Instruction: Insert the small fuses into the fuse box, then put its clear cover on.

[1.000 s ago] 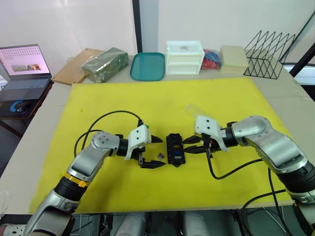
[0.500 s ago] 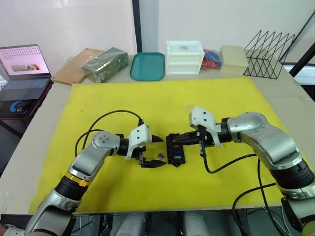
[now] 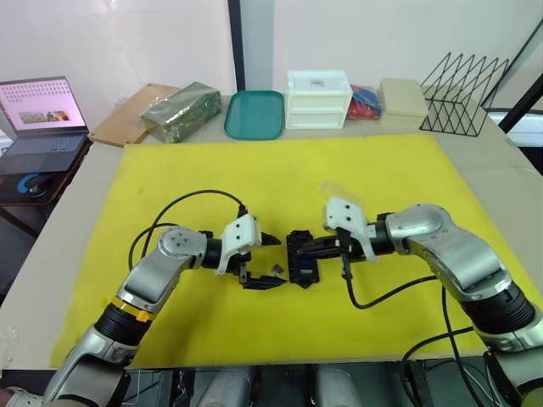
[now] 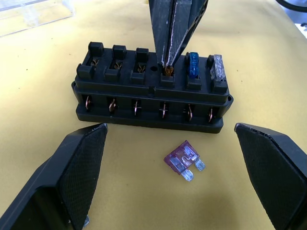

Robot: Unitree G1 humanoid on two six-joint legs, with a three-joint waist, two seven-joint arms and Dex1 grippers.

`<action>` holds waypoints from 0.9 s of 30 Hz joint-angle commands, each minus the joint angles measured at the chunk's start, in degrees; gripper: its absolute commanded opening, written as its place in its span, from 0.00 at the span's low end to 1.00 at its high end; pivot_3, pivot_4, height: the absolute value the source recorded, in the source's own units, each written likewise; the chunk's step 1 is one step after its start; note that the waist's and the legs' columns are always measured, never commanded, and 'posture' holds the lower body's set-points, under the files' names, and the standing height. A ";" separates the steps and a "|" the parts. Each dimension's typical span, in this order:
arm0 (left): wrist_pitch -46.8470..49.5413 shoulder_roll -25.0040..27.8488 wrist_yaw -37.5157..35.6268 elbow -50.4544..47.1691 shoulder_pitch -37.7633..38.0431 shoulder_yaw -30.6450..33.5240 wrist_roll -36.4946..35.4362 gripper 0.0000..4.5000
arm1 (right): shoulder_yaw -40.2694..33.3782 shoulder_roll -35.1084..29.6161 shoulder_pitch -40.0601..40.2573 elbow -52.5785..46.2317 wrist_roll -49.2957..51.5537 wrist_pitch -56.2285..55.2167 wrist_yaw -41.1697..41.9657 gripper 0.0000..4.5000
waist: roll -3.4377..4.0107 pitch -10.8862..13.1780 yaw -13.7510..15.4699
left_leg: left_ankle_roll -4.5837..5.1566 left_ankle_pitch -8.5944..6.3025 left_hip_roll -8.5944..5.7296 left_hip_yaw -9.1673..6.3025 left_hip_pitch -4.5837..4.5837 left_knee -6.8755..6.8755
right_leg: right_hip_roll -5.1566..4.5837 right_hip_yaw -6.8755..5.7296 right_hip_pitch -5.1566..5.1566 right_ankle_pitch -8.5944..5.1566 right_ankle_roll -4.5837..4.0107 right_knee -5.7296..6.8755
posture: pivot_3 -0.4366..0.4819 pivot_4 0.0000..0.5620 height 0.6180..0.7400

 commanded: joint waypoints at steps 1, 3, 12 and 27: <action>-0.50 0.32 0.08 -1.84 -0.72 0.42 -0.03 1.00 | 1.83 -1.37 1.72 1.48 -2.64 -1.40 0.49 0.00 | 0.00 -0.01 0.00 | 0.00 0.00 0.00 0.00 0.01 0.00 | 0.00 0.00 0.01 0.00 0.00 0.00 | 0.48 0.27 1.00; -0.48 0.22 0.20 -1.79 -0.82 0.43 0.00 1.00 | 2.36 -2.20 2.68 2.28 -3.88 -2.87 0.88 0.00 | 0.00 -0.01 0.05 | 0.00 0.00 0.00 0.00 0.02 0.00 | 0.00 0.00 0.03 0.00 0.00 0.00 | 0.48 0.27 1.00; 0.25 0.28 0.03 -2.20 -1.06 0.84 -0.70 1.00 | 0.79 -1.65 2.67 1.84 -2.71 -2.65 0.47 0.00 | -0.02 -0.03 0.09 | 0.00 0.00 0.00 -0.01 0.05 0.02 | 0.00 -0.01 0.08 0.00 0.00 -0.01 | 0.48 0.27 1.00; 23.95 5.33 14.17 -20.75 9.15 21.04 -15.04 1.00 | -25.53 -1.29 13.73 -18.40 10.68 12.95 -14.96 0.09 | 0.00 -0.01 0.02 | 0.00 0.00 0.00 -0.04 -0.01 -0.07 | 0.01 0.02 -0.02 0.00 0.00 -0.01 | 0.48 0.27 1.00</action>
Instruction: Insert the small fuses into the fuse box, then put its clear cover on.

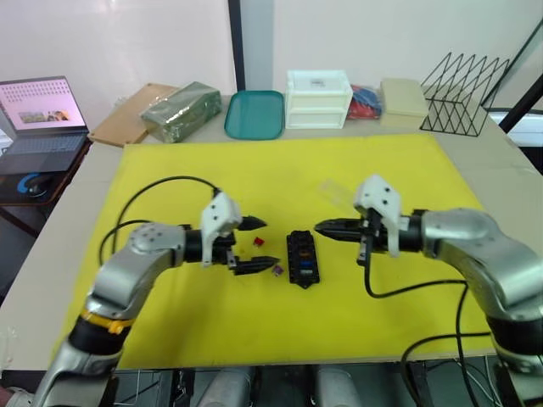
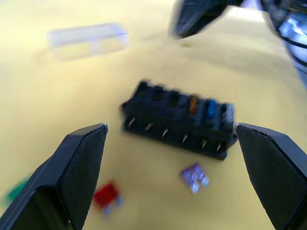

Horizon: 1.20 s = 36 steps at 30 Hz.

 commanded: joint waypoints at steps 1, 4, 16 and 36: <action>4.82 1.81 4.52 -5.44 3.10 7.22 -3.88 1.00 | -6.51 -1.20 3.15 -5.45 2.36 2.47 -3.24 0.14 | 0.00 0.00 0.02 | 0.00 0.00 0.00 0.01 0.01 0.01 | 0.00 0.00 0.00 0.00 0.00 0.02 | 0.48 0.27 1.00; 4.76 3.69 6.45 -6.65 8.06 11.10 -3.67 1.00 | -10.10 -1.68 8.19 -6.52 3.86 4.06 -4.24 0.37 | 0.00 0.00 0.15 | -0.04 0.02 0.01 0.00 0.07 0.05 | 0.01 0.00 0.07 0.00 0.00 0.04 | 0.48 0.27 1.00; -0.90 10.27 5.05 -4.28 20.57 20.05 -3.49 1.00 | -22.43 -4.89 27.75 -7.87 4.41 0.45 -2.95 1.00 | 0.04 -0.01 1.37 | -0.02 0.00 0.03 0.05 0.15 -0.01 | 0.01 0.02 0.16 0.00 -0.01 -0.03 | 0.48 0.27 1.00; 14.14 4.23 -0.17 18.76 -9.50 7.76 -13.50 1.00 | -3.25 -5.55 0.23 -5.25 6.63 -1.07 -4.11 1.00 | 0.01 0.00 1.26 | -0.02 0.00 0.03 0.02 0.10 0.02 | 0.01 -0.04 0.13 0.00 0.00 -0.04 | 0.48 0.27 1.00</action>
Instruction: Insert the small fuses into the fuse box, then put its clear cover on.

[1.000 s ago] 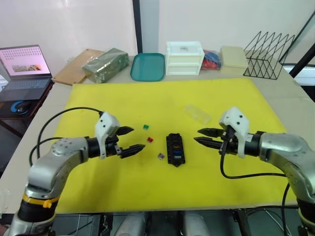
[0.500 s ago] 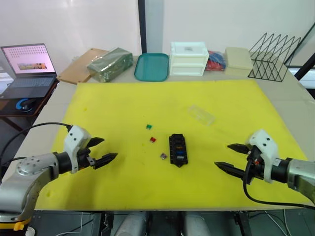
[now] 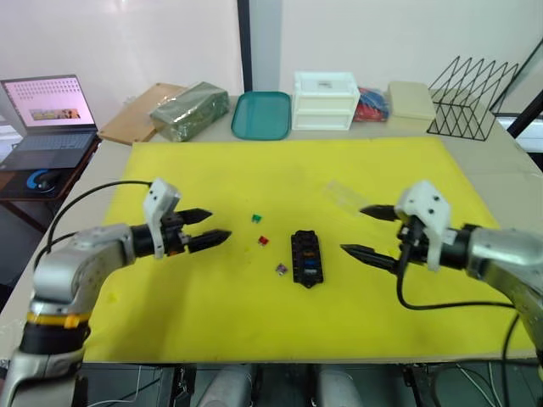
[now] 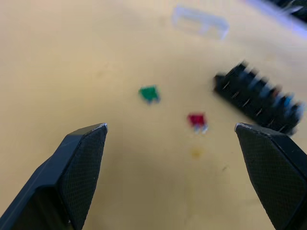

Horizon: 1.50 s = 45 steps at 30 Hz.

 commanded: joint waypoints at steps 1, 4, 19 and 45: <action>6.42 -1.09 -1.79 6.84 -6.17 -1.23 -2.97 1.00 | 4.26 0.60 -4.63 0.16 0.27 -0.61 0.39 1.00 | -0.01 0.01 -0.10 | 0.01 0.00 0.00 0.01 -0.02 -0.02 | 0.00 0.00 -0.04 0.00 0.00 -0.01 | 0.48 0.27 1.00; 13.98 -3.66 -2.14 15.50 -13.49 -1.70 -5.08 1.00 | 7.79 1.12 -7.71 1.82 -1.07 -2.13 0.97 1.00 | -0.03 0.02 0.14 | 0.01 0.01 -0.02 0.00 -0.08 0.08 | 0.00 -0.02 -0.08 0.00 0.00 0.05 | 0.48 0.27 1.00; 16.29 -9.12 -6.77 47.62 -28.93 -7.80 4.28 0.53 | 11.64 2.28 -10.43 2.88 -3.56 -4.09 0.58 1.00 | -0.04 0.01 -1.39 | 0.00 0.01 -0.04 -0.02 -0.10 0.07 | 0.02 -0.04 -0.16 0.00 0.01 0.11 | 0.48 0.27 1.00; 14.16 -10.90 -8.08 44.31 -24.19 -2.85 8.26 0.01 | 11.84 2.06 -8.63 0.53 -3.78 -2.87 -1.13 1.00 | -0.04 0.00 -1.60 | 0.00 0.01 -0.05 -0.01 -0.10 0.08 | 0.01 0.01 -0.17 0.00 0.01 0.13 | 0.48 0.27 1.00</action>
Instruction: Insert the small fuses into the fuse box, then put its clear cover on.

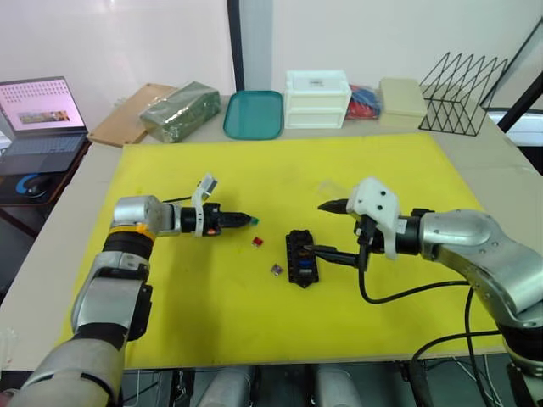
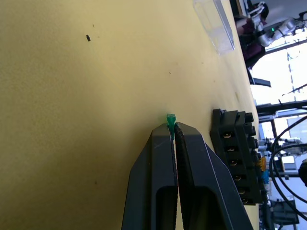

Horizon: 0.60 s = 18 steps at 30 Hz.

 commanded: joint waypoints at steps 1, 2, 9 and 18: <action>1.82 1.52 1.47 -4.91 2.59 3.32 -1.92 0.01 | -0.88 -0.29 -0.13 -2.17 0.02 -0.21 -0.32 1.00 | 0.00 0.00 -0.12 | 0.00 0.00 0.01 0.00 0.00 -0.01 | 0.00 0.00 -0.01 0.00 0.00 0.00 | 0.48 0.27 1.00; 2.02 1.71 1.81 -6.75 3.58 4.02 -2.50 0.01 | -0.91 -0.33 -0.06 -2.20 0.06 -0.17 -0.31 1.00 | 0.00 0.00 -0.19 | 0.00 0.00 0.02 0.00 0.00 -0.02 | 0.01 0.00 -0.01 0.00 0.00 0.00 | 0.48 0.27 1.00; -10.33 1.43 0.21 -39.80 20.89 10.97 -10.25 0.01 | -4.46 2.66 -1.67 -1.20 8.12 8.26 -1.99 1.00 | 0.01 0.00 -1.14 | 0.00 0.00 0.04 0.00 -0.01 -0.10 | -0.02 0.03 -0.03 0.00 -0.01 -0.04 | 0.48 0.27 1.00; -14.83 -1.64 5.55 -64.30 33.90 7.86 -15.92 0.01 | -12.72 8.45 -5.49 2.13 28.00 24.26 -7.21 1.00 | 0.01 -0.01 0.23 | 0.00 0.00 0.03 0.00 0.02 -0.01 | -0.03 0.03 0.09 0.00 -0.01 -0.06 | 0.48 0.27 1.00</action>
